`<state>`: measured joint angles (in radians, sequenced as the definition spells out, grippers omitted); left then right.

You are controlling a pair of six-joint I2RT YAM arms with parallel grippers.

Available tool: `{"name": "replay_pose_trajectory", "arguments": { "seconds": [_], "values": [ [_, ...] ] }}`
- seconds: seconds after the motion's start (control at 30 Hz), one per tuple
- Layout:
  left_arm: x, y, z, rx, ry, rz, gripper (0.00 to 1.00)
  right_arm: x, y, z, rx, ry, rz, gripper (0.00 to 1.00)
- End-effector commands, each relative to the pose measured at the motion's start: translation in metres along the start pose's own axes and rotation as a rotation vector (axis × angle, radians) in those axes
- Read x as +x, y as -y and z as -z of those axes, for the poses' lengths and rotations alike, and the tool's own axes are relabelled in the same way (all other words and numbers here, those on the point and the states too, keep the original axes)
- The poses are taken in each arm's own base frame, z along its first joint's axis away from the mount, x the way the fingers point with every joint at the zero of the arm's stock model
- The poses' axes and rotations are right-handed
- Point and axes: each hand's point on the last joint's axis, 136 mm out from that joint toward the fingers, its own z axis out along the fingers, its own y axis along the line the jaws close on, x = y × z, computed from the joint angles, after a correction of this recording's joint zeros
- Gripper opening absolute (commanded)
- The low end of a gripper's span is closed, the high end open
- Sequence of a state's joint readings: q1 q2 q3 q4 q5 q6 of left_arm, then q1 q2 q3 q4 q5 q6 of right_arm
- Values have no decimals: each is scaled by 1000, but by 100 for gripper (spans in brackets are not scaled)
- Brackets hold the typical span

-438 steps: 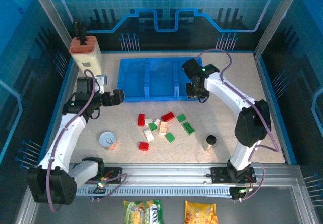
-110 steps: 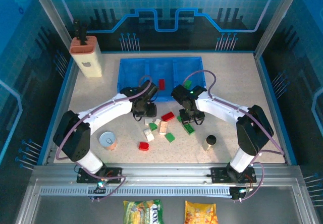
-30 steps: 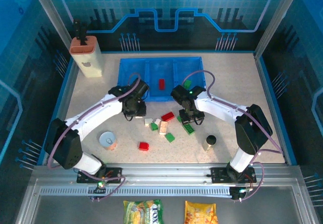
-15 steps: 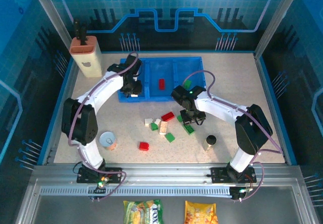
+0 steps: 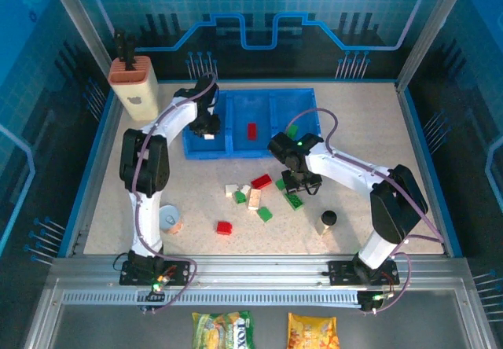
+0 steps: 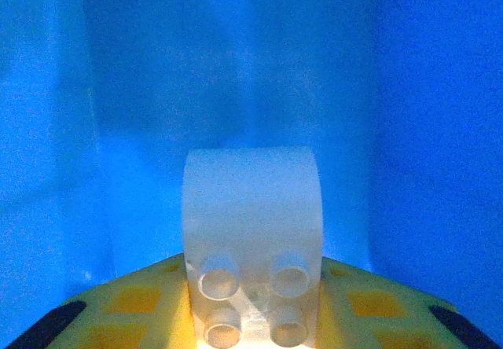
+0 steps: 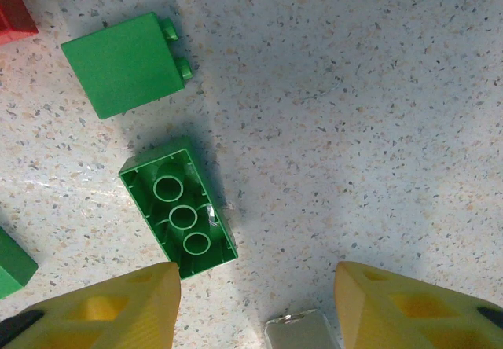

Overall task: Sort the legos into containers by color
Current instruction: Place the lego in the container.

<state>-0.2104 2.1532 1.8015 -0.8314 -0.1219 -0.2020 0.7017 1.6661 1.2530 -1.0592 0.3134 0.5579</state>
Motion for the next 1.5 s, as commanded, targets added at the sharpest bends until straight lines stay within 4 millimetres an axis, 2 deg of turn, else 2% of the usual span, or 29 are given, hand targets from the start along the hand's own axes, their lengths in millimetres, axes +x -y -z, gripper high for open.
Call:
{"name": "replay_pose_trajectory", "arguments": {
  "seconds": [0.0, 0.3, 0.5, 0.67, 0.9, 1.07, 1.3, 1.47],
  "values": [
    [-10, -3, -10, 14, -4, -7, 35, 5, 5, 9, 20, 6, -6, 56],
    [-14, -3, -35, 27, -39, -1, 36, 4, 4, 8, 22, 0, -4, 56],
    [-15, -3, -32, 28, -36, -1, 43, 4, 5, 11, 22, 9, -13, 56],
    [-17, -1, -23, 40, -24, 4, 44, 4, 6, 14, 21, 18, -19, 56],
    [-20, 2, 10, 66, 17, 13, 45, 3, 6, 16, 13, 28, -27, 56],
    [-15, 1, 37, 81, 32, 16, 46, 1, 1, 12, 1, 26, -23, 56],
    [4, 4, 75, 136, 44, 35, 46, -4, -8, 3, -22, 20, -14, 56],
    [25, -1, 96, 147, 36, 25, 46, -7, -16, -2, -51, 21, 3, 55]
  ]
}}
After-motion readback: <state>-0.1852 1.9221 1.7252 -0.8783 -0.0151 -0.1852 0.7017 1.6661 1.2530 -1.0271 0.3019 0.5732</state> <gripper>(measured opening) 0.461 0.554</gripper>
